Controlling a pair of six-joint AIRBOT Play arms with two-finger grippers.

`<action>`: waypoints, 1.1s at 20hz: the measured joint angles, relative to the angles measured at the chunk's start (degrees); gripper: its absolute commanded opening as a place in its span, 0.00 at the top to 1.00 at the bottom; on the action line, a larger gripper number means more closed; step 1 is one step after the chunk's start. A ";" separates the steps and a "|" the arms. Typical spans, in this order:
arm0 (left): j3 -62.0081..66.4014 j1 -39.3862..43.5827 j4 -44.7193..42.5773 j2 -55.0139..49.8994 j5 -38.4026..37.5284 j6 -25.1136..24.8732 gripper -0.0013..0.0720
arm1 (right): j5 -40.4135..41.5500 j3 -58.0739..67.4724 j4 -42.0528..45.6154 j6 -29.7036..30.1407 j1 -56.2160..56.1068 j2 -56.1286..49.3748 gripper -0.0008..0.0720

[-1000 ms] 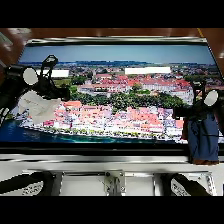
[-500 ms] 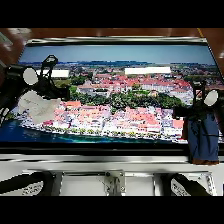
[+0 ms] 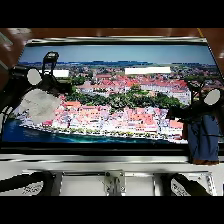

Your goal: Fold the shirts.

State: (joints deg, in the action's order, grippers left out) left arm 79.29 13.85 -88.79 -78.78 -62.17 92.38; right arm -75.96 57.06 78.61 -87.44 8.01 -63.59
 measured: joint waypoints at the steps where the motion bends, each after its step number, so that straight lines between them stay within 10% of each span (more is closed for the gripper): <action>1: 0.00 -0.44 -1.36 -0.31 0.24 -0.28 0.01 | -0.07 -0.02 -1.14 -0.42 0.00 0.00 0.05; 11: -2.29 -28.87 -2.01 -5.99 -3.23 9.46 0.01 | 1.16 -0.02 -5.84 -2.34 0.00 -0.61 0.05; 20: -3.65 -31.30 3.28 -15.06 1.97 6.84 0.02 | 1.86 -0.02 -8.28 -5.42 0.00 -5.84 0.05; 21: -3.65 -30.86 3.61 -15.76 3.10 6.71 0.23 | 1.86 -0.02 -8.57 -5.57 0.00 -6.16 0.05; 22: -3.65 -30.45 3.87 -16.35 3.87 6.60 0.91 | 1.86 -0.02 -8.83 -5.64 0.00 -6.43 0.05</action>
State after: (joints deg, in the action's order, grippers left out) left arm 75.64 -16.60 -84.93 -95.13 -58.30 98.98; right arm -74.11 57.04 69.78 -93.08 8.01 -70.02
